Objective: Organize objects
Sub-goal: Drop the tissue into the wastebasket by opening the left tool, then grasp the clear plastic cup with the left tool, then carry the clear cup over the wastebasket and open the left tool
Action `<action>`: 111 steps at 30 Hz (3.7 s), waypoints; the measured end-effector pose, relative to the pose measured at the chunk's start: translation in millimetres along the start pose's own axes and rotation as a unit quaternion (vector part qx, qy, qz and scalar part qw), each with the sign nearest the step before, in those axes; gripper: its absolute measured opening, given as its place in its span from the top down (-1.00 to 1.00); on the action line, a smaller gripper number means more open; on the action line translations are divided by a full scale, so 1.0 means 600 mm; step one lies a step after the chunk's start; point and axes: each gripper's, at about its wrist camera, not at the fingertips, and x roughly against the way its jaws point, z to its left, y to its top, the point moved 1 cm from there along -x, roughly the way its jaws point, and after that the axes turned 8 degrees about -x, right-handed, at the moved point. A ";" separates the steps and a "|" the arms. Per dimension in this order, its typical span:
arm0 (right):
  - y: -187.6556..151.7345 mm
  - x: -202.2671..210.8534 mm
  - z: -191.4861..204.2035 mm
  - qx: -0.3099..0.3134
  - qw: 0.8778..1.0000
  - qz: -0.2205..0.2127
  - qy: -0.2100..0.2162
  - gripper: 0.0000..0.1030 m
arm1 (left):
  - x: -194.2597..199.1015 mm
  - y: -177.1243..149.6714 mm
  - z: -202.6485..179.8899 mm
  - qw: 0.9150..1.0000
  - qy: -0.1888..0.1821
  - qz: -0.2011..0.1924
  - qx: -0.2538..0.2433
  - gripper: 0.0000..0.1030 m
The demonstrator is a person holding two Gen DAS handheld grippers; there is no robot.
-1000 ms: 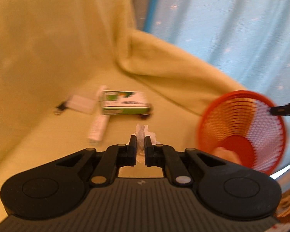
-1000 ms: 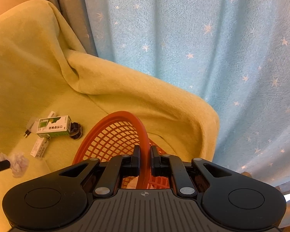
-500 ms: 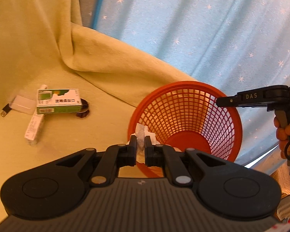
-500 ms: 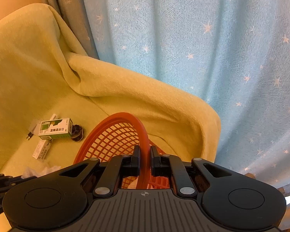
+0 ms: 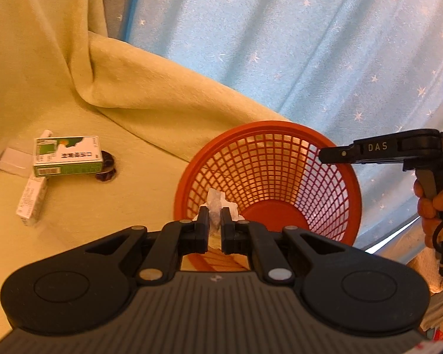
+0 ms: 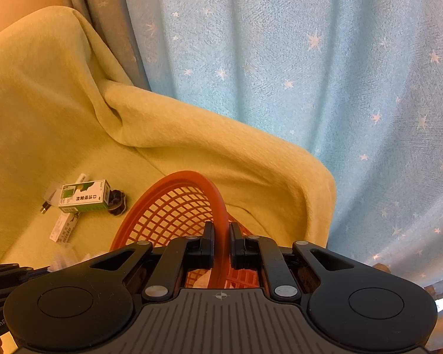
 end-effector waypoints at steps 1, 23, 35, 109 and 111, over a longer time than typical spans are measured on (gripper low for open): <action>0.000 0.000 0.000 0.000 1.000 0.000 0.000 0.88 | -0.005 0.001 -0.003 1.000 -0.010 0.002 0.001 0.90; 0.001 0.001 -0.001 0.001 1.000 0.002 -0.002 0.88 | -0.006 -0.044 0.098 0.992 0.102 0.072 0.036 0.52; 0.003 -0.006 0.005 0.001 1.000 0.001 -0.012 0.88 | -0.036 -0.089 0.195 0.974 0.182 0.117 0.070 0.49; 0.005 -0.004 -0.031 -0.002 1.000 -0.002 -0.017 0.88 | -0.054 0.027 0.006 0.995 0.088 0.048 -0.022 0.06; 0.004 -0.003 -0.031 -0.001 1.000 -0.003 -0.016 0.88 | -0.054 0.025 0.003 0.995 0.084 0.049 -0.024 0.06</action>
